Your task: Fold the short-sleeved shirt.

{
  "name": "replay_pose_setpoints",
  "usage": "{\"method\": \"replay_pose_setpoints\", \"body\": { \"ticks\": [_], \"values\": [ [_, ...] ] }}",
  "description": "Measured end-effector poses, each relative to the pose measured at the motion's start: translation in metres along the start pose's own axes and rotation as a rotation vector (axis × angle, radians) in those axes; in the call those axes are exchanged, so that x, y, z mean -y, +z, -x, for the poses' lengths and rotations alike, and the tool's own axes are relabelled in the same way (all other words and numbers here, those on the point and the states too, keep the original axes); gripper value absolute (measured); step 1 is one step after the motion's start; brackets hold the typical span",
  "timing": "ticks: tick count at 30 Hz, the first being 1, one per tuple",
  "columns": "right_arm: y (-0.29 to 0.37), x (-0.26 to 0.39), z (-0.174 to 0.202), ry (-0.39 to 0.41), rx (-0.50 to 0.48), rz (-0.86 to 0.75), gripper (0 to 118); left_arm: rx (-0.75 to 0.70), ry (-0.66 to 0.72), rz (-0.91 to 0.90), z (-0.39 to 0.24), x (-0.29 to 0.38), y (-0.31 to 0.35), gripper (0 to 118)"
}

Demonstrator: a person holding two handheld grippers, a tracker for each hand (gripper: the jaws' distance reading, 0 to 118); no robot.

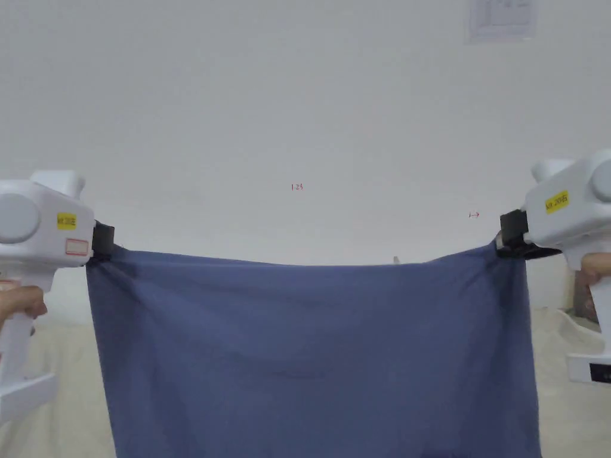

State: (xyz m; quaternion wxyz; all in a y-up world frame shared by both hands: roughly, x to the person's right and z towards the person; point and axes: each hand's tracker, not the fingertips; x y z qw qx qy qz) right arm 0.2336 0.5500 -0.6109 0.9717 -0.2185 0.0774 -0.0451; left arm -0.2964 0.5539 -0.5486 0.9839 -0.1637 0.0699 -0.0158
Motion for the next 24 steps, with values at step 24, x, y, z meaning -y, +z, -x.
{"method": "replay_pose_setpoints", "body": {
  "ticks": [24],
  "values": [
    [-0.005, -0.158, 0.026, -0.076, -0.018, -0.143, 1, -0.163, -0.013, -0.182, -0.011, -0.117, -0.01, 4]
  ]
}}
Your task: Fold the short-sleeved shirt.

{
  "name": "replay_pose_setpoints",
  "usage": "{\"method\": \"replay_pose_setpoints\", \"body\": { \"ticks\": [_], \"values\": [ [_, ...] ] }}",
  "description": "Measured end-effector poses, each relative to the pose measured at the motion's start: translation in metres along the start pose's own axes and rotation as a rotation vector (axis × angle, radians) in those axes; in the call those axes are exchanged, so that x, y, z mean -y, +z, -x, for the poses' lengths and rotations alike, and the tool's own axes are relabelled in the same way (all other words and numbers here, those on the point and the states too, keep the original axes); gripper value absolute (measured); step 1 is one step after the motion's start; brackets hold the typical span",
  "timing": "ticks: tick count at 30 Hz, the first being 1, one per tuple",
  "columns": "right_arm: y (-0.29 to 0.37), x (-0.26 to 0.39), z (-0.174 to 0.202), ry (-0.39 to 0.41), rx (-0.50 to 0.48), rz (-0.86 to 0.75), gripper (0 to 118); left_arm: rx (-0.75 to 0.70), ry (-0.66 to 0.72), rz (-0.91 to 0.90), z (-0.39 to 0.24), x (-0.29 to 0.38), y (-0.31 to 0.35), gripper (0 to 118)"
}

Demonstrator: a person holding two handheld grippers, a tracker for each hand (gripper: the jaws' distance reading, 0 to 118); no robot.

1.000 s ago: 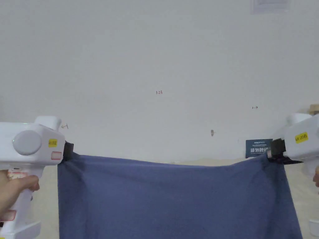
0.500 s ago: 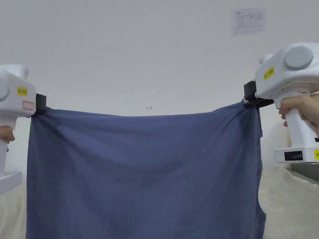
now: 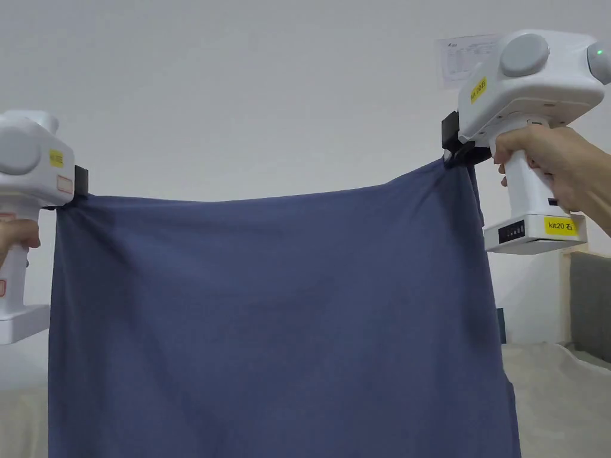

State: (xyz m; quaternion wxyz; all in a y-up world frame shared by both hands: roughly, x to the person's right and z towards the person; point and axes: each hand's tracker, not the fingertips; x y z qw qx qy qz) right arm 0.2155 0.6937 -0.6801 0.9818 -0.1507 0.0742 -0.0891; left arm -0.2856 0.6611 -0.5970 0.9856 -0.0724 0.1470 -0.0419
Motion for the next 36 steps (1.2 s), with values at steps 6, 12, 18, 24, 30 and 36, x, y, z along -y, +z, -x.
{"method": "replay_pose_setpoints", "body": {
  "ticks": [6, 12, 18, 24, 30, 36],
  "values": [
    [-0.035, -0.03, 0.005, -0.002, 0.032, -0.01, 1, -0.002, 0.039, 0.017, -0.001, -0.014, -0.043, 4],
    [-0.059, -0.058, 0.017, 0.04, 0.067, -0.049, 1, -0.038, -0.006, -0.018, -0.012, -0.039, -0.081, 4],
    [-0.077, -0.065, 0.016, 0.054, 0.057, -0.05, 1, -0.084, -0.043, -0.056, -0.019, -0.047, -0.101, 4],
    [-0.085, -0.044, 0.023, 0.073, 0.057, -0.035, 1, -0.084, -0.055, -0.029, -0.022, -0.043, -0.115, 4],
    [-0.111, 0.005, 0.02, 0.093, 0.063, 0.028, 1, -0.093, -0.074, 0.036, -0.028, 0.006, -0.135, 4],
    [-0.154, 0.085, 0.002, 0.087, 0.063, 0.145, 1, -0.073, -0.078, 0.146, -0.045, 0.114, -0.149, 4]
  ]
}}
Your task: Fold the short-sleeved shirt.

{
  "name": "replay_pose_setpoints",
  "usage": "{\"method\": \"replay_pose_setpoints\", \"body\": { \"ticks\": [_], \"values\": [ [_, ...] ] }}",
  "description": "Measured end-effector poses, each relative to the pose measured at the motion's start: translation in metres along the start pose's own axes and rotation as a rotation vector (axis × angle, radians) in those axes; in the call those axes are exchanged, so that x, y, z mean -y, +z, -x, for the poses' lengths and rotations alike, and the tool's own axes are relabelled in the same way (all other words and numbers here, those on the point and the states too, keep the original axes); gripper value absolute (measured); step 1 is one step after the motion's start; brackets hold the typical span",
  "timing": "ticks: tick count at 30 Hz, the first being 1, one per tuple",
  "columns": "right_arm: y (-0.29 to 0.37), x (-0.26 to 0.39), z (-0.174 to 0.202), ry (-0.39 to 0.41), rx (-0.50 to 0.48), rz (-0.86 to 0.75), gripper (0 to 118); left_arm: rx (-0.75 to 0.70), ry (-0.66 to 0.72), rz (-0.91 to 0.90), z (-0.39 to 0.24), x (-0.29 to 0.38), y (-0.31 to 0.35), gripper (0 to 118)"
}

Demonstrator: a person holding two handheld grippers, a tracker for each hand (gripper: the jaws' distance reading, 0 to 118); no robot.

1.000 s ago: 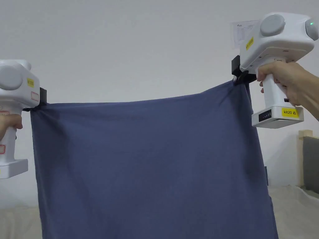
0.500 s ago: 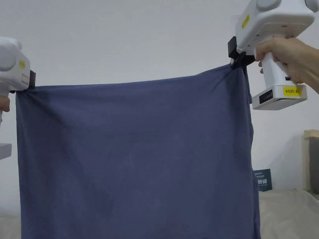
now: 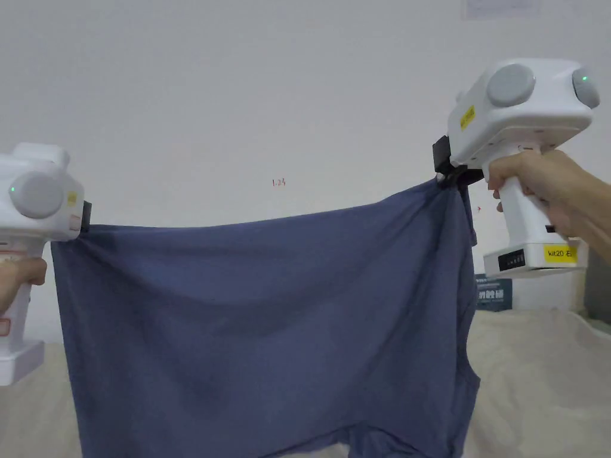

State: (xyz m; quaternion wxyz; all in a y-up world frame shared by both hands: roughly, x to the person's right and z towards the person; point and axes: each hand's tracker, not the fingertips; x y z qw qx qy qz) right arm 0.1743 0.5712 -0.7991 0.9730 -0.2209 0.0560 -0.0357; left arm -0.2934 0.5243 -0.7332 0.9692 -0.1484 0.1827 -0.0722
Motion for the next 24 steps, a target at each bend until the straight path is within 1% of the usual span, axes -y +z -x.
{"method": "replay_pose_setpoints", "body": {
  "ticks": [1, 3, 4, 5, 6, 7, 8, 9, 10, 11, 12, 13, 15, 16, 17, 18, 19, 20, 21, 23, 24],
  "values": [
    [-0.016, 0.015, -0.007, 0.009, -0.018, 0.049, 1, 0.031, -0.037, 0.044, -0.007, 0.022, -0.004, 4],
    [-0.035, 0.057, -0.014, -0.007, -0.012, 0.118, 1, 0.044, -0.039, 0.093, -0.018, 0.064, -0.007, 4],
    [-0.043, 0.082, -0.018, -0.021, -0.037, 0.146, 1, 0.063, -0.069, 0.121, -0.023, 0.087, -0.008, 4],
    [-0.051, 0.104, -0.023, -0.082, -0.067, 0.168, 1, 0.058, -0.058, 0.138, -0.029, 0.109, -0.009, 4],
    [-0.056, 0.123, -0.026, -0.119, -0.105, 0.2, 1, 0.069, -0.08, 0.182, -0.032, 0.127, -0.008, 4],
    [-0.06, 0.149, -0.029, -0.134, -0.133, 0.231, 1, 0.084, -0.08, 0.195, -0.034, 0.147, -0.006, 4],
    [-0.063, 0.173, -0.031, -0.134, -0.12, 0.25, 1, 0.084, -0.091, 0.24, -0.037, 0.165, -0.005, 4],
    [-0.062, 0.195, -0.033, -0.114, -0.103, 0.257, 1, 0.1, -0.117, 0.273, -0.037, 0.18, -0.002, 4],
    [-0.063, 0.22, -0.037, -0.127, -0.093, 0.262, 1, 0.092, -0.092, 0.272, -0.036, 0.197, 0.001, 4],
    [-0.063, 0.243, -0.041, -0.14, -0.064, 0.305, 1, 0.085, -0.083, 0.318, -0.033, 0.213, 0.003, 4],
    [-0.06, 0.264, -0.046, -0.162, -0.064, 0.314, 1, 0.099, -0.062, 0.338, -0.029, 0.227, 0.006, 4],
    [-0.052, 0.287, -0.047, -0.17, -0.082, 0.346, 1, 0.109, -0.043, 0.375, -0.025, 0.243, 0.01, 4],
    [-0.039, 0.321, -0.052, -0.178, -0.076, 0.389, 1, 0.112, -0.022, 0.43, -0.013, 0.271, 0.014, 4],
    [-0.033, 0.337, -0.054, -0.172, -0.06, 0.425, 1, 0.125, -0.024, 0.462, -0.007, 0.284, 0.019, 4],
    [-0.028, 0.349, -0.059, -0.209, -0.068, 0.439, 1, 0.132, -0.035, 0.495, -0.003, 0.294, 0.023, 4],
    [-0.022, 0.356, -0.061, -0.216, -0.09, 0.461, 1, 0.129, -0.063, 0.517, 0.0, 0.3, 0.027, 4],
    [-0.012, 0.364, -0.062, -0.206, -0.09, 0.45, 1, 0.129, -0.101, 0.522, 0.002, 0.305, 0.038, 4],
    [0.0, 0.369, -0.063, -0.215, -0.081, 0.429, 1, 0.117, -0.094, 0.505, 0.006, 0.31, 0.049, 4],
    [0.008, 0.375, -0.066, -0.218, -0.08, 0.427, 1, 0.105, -0.074, 0.507, 0.01, 0.313, 0.059, 4],
    [0.032, 0.385, -0.068, -0.247, -0.088, 0.41, 1, 0.131, 0.027, 0.513, 0.024, 0.322, 0.085, 4],
    [0.044, 0.389, -0.067, -0.234, -0.093, 0.413, 1, 0.133, 0.062, 0.521, 0.028, 0.326, 0.096, 4]
  ]
}}
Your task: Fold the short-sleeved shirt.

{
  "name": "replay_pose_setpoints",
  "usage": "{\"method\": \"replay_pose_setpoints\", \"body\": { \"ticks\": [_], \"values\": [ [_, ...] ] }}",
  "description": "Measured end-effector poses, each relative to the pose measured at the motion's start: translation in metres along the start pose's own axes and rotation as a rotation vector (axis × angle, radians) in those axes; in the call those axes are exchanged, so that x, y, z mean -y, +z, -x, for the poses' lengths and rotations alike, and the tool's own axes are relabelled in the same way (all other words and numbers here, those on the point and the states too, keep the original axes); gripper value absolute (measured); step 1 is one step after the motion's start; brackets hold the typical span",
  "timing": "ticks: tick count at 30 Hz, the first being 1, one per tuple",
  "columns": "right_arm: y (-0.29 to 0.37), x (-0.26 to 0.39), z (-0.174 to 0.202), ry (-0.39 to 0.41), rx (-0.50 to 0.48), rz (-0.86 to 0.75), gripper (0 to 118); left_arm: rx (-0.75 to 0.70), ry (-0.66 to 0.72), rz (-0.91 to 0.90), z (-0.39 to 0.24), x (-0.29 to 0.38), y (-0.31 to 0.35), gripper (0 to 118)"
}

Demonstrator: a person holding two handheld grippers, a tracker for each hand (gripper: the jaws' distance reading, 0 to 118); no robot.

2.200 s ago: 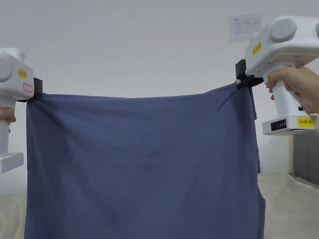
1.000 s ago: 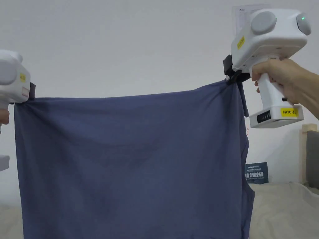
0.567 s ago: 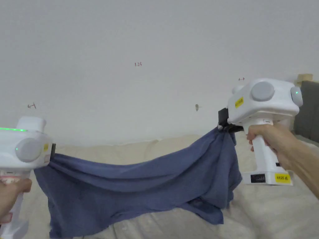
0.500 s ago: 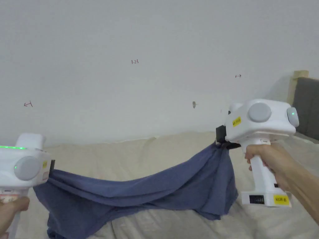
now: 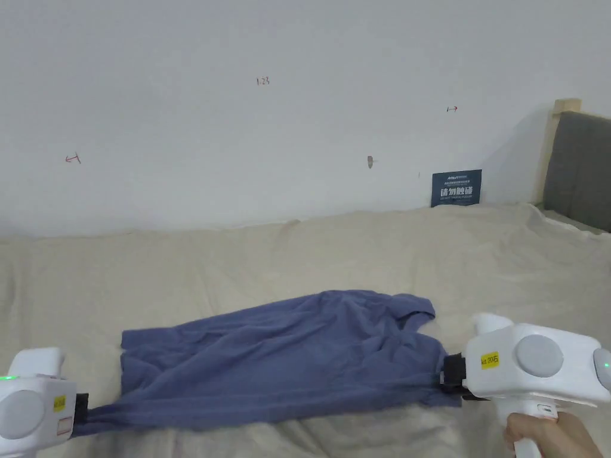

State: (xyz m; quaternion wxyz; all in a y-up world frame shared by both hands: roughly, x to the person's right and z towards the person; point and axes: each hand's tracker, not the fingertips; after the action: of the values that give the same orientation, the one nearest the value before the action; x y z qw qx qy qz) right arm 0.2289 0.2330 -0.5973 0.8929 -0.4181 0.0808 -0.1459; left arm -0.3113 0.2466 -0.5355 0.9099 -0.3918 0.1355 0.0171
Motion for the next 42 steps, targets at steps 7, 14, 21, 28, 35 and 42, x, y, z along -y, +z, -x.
{"method": "replay_pose_setpoints", "body": {
  "ticks": [7, 14, 21, 28, 35, 42],
  "values": [
    [0.078, 0.089, -0.001, 0.095, 0.006, -0.06, 1, 0.028, 0.025, -0.036, 0.02, 0.089, 0.073, 4],
    [0.139, 0.181, -0.016, 0.082, 0.026, -0.08, 1, -0.001, -0.008, -0.055, 0.039, 0.186, 0.133, 4],
    [0.154, 0.261, -0.022, 0.074, 0.046, -0.019, 1, -0.019, -0.037, 0.0, 0.052, 0.254, 0.147, 4],
    [0.149, 0.274, -0.02, 0.075, 0.037, -0.016, 5, -0.005, -0.024, -0.012, 0.054, 0.266, 0.139, 12],
    [0.176, 0.271, -0.009, 0.156, 0.032, -0.101, 92, 0.085, 0.101, -0.063, 0.064, 0.26, 0.161, 110],
    [0.228, 0.299, 0.032, 0.203, -0.002, -0.201, 47, 0.114, 0.067, -0.125, 0.046, 0.27, 0.219, 79]
  ]
}}
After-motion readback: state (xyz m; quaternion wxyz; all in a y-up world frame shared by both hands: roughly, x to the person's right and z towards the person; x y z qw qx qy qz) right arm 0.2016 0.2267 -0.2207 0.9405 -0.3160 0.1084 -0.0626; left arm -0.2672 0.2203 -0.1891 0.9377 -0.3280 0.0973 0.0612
